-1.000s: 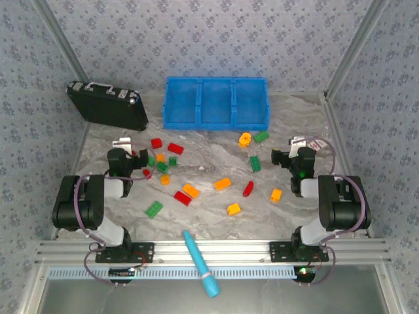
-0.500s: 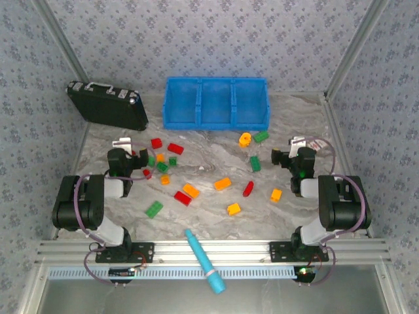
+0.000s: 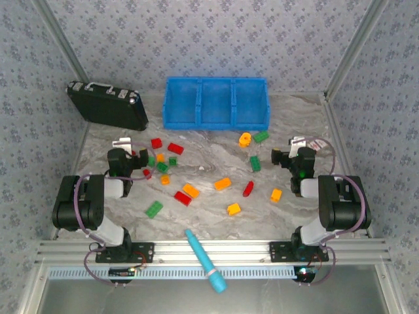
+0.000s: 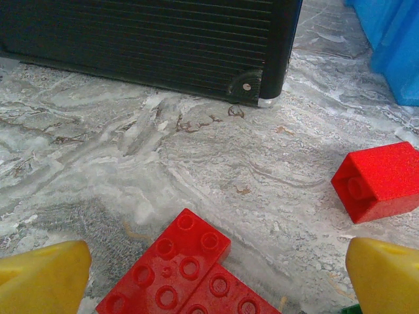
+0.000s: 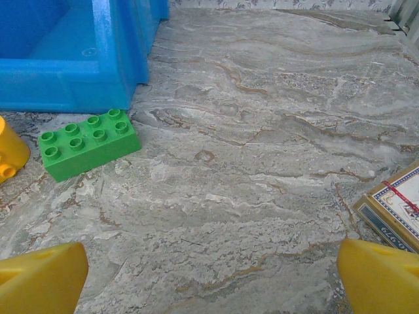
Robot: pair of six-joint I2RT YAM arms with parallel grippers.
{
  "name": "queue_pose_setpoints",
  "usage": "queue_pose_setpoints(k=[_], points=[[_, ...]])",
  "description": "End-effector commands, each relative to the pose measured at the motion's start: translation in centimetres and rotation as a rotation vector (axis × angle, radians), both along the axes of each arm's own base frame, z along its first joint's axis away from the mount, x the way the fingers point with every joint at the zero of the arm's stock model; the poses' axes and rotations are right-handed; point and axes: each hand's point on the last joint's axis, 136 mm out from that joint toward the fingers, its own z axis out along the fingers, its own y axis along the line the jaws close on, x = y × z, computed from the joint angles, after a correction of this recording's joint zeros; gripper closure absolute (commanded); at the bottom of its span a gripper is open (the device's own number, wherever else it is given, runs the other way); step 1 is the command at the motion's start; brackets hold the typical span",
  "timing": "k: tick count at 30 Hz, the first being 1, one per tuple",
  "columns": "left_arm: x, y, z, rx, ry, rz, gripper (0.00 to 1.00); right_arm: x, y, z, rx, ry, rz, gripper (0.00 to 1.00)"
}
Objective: Sort the legos into containers by color
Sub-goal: Pick up the lego from the top-right of the table.
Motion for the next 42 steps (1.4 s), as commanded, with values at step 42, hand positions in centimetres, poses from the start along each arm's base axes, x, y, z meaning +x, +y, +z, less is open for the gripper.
queue_pose_setpoints(k=[42], points=[[-2.0,-7.6,24.4,-0.091,-0.077,-0.133,0.0,-1.3,5.5,6.1,0.703,0.429,-0.244,0.04]])
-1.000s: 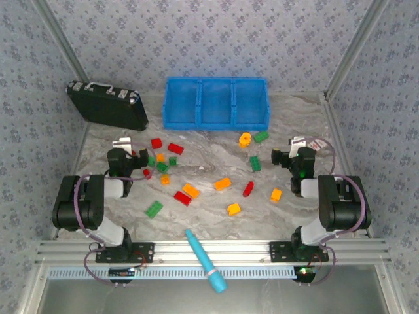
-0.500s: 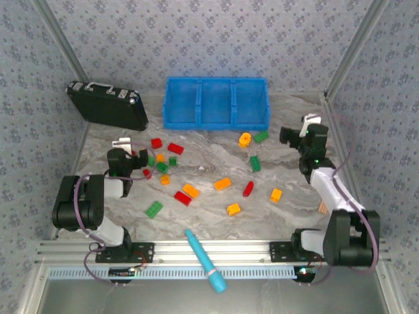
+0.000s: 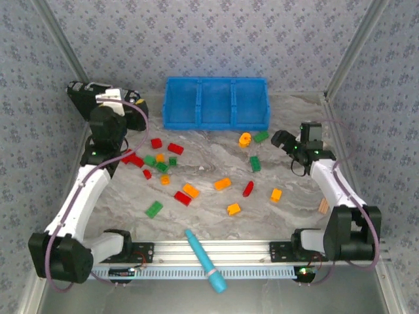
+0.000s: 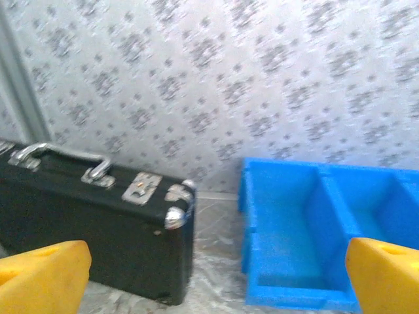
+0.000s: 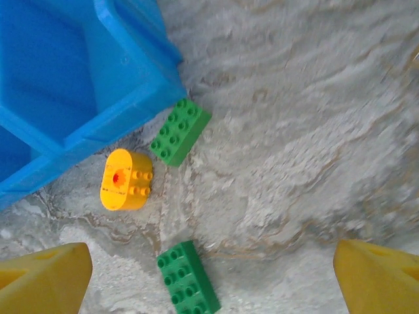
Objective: Sort the legos into containers by color
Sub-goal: Pick up the lego from the top-right of the table.
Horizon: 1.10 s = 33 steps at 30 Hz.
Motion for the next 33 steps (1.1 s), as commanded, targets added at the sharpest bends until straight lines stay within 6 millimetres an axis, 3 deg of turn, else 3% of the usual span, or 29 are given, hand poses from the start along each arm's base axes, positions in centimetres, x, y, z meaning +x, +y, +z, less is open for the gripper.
queue_pose_setpoints(k=[1,9,14,15,18,27,33], points=[[-2.5,-1.8,-3.0,0.03,0.206,-0.065,0.0,1.4,2.0,-0.4,0.113,0.034,-0.036,0.04],[-7.0,-3.8,-1.9,0.049,0.316,-0.207,0.0,5.5,5.0,-3.3,0.091,0.128,-0.016,0.06],[-9.5,-4.0,-1.5,0.053,0.328,-0.262,0.0,7.6,5.1,-5.6,0.054,0.196,-0.041,0.07],[-9.9,-4.0,-1.7,0.059,0.34,-0.269,0.0,8.6,5.1,-5.1,0.05,0.184,-0.048,0.08],[-10.9,-3.7,-1.9,0.084,0.357,-0.277,0.0,9.5,4.8,-5.8,0.01,0.217,-0.068,0.11],[-11.4,-3.4,-2.1,0.128,0.348,-0.283,0.0,10.6,4.5,-7.3,-0.071,0.259,-0.077,0.23],[-11.1,-3.6,-2.6,0.147,0.354,-0.295,0.0,9.5,4.6,-5.7,-0.109,0.205,-0.068,0.29]])
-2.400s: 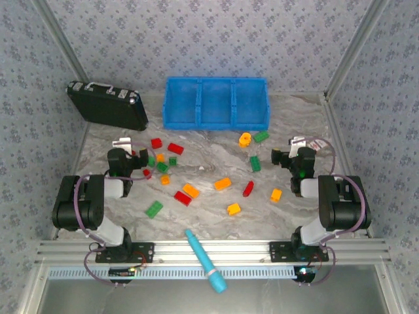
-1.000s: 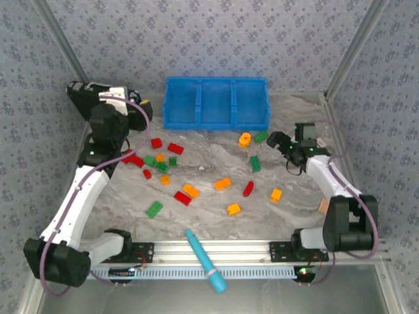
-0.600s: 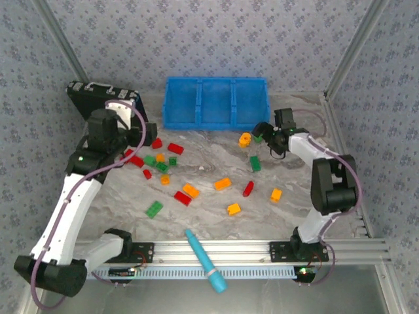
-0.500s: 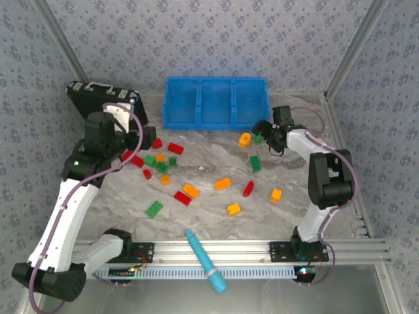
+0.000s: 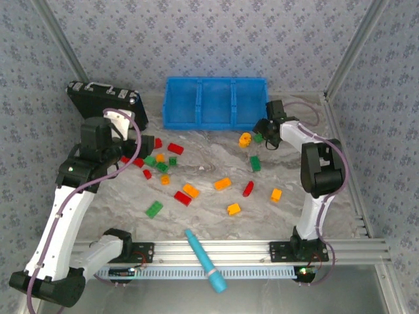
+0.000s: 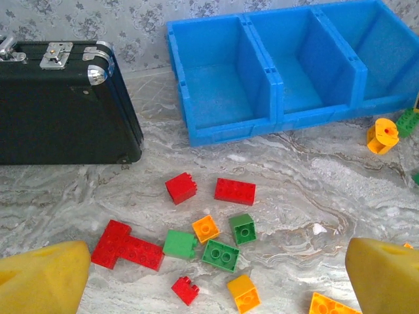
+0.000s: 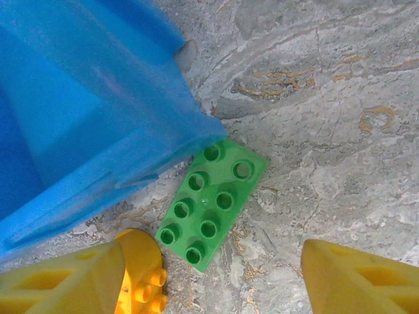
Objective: Sort the legos into containers by color
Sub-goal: Pick up the lego from the top-right of the table.
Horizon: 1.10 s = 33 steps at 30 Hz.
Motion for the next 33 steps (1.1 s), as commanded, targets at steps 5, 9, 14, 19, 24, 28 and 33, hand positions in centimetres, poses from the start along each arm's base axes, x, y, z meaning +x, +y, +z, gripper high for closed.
queue_pose_setpoints(k=[5,9,14,19,24,28,33], points=[[0.0,-0.5,-0.1,0.014,-0.01,-0.038,0.0,-1.6,-0.5,1.7,-0.045,-0.018,0.018,0.35],[-0.1,-0.5,0.0,0.013,-0.015,-0.042,0.0,-1.3,-0.3,0.7,-0.037,0.011,0.021,0.43],[-0.4,-0.4,0.1,0.021,-0.024,-0.041,0.0,-0.3,0.5,-0.8,-0.01,0.032,0.037,0.46],[-0.8,-0.3,0.4,0.019,-0.02,-0.041,0.0,0.7,0.4,-1.3,-0.012,0.028,0.041,0.44],[-1.0,-0.5,0.6,0.007,-0.021,-0.051,0.0,1.4,-0.3,-2.0,-0.006,0.043,0.02,0.39],[-0.8,-0.4,0.5,0.014,-0.015,-0.049,0.0,1.9,-0.2,-3.0,-0.006,0.062,0.02,0.33],[-0.4,-0.6,0.1,0.026,-0.001,-0.057,0.0,1.9,-0.1,-4.6,-0.036,0.113,0.027,0.3]])
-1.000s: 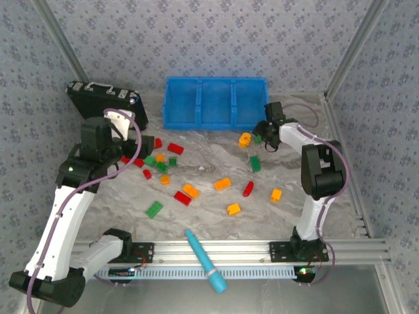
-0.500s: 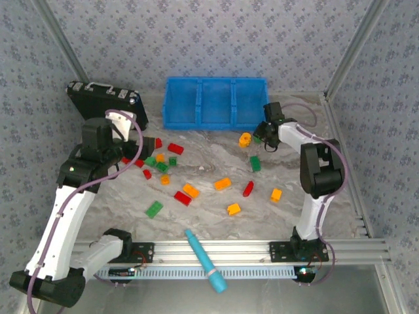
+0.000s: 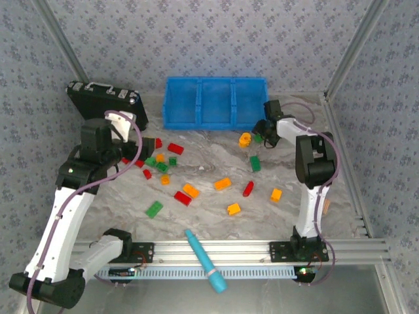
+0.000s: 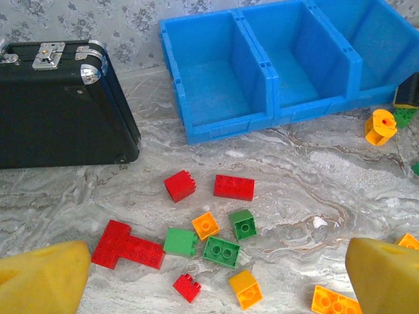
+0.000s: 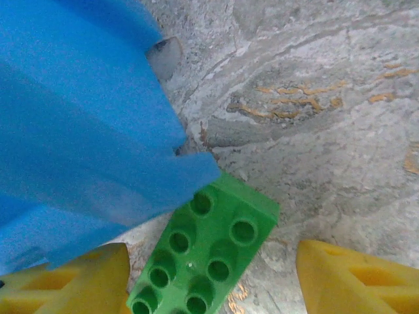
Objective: Sort the legos into containers by color
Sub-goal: Pick up the lego from the top-right of the table.
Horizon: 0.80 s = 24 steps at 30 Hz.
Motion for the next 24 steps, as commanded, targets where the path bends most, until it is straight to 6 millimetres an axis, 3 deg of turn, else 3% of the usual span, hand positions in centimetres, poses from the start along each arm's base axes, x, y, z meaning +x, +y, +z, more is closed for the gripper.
queue_pose_setpoints(k=[1,4,13,24], points=[[-0.1,-0.4,0.4,0.011,-0.001,-0.03,0.0,-0.4,0.0,-1.4,-0.033,0.058,0.012,0.3],[0.1,-0.5,0.4,0.014,0.0,-0.034,0.0,-0.7,-0.3,-2.1,-0.055,0.084,0.006,0.32],[0.5,-0.7,-0.1,0.017,0.013,-0.041,0.0,-2.2,-1.1,-2.8,-0.139,0.15,0.019,0.53],[0.7,-1.0,-0.2,0.01,0.014,-0.051,0.0,-3.9,-2.3,-0.7,-0.218,0.16,0.088,0.71]])
